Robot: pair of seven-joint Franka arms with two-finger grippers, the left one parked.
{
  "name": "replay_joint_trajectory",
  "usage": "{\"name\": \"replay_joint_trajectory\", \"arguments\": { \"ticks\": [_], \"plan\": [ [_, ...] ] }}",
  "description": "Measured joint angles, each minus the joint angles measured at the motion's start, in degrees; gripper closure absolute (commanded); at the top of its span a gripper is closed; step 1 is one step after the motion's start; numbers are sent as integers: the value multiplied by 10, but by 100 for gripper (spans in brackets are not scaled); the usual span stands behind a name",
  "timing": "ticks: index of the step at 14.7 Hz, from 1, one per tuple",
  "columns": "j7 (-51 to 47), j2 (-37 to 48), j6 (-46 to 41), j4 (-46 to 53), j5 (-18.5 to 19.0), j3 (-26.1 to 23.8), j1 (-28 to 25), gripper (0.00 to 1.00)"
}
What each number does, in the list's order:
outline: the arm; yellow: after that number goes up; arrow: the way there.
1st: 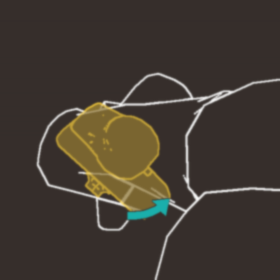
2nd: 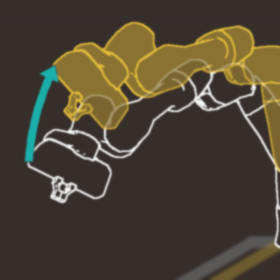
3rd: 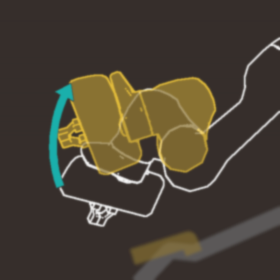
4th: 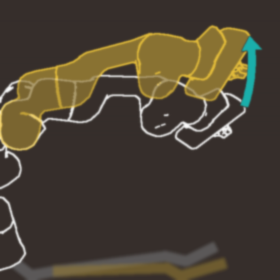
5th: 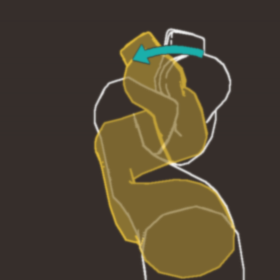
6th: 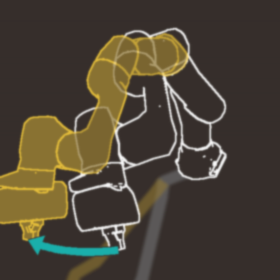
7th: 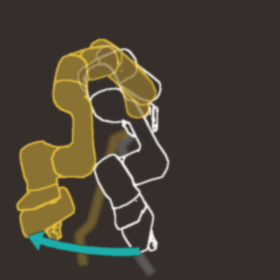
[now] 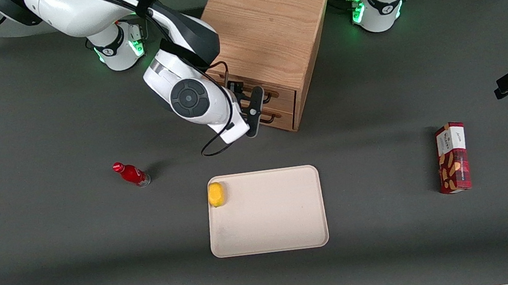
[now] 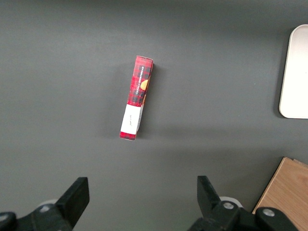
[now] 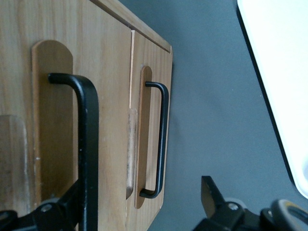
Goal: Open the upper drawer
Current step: 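Pull the upper drawer handle outward with the right gripper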
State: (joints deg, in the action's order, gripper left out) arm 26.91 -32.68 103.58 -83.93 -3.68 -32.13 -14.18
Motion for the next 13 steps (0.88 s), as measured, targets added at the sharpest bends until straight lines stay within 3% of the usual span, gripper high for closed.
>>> {"name": "replay_joint_trajectory", "arguments": {
  "ticks": [13],
  "plan": [
    [16, -20, 9, 15, 12, 16, 9, 0]
  ]
}}
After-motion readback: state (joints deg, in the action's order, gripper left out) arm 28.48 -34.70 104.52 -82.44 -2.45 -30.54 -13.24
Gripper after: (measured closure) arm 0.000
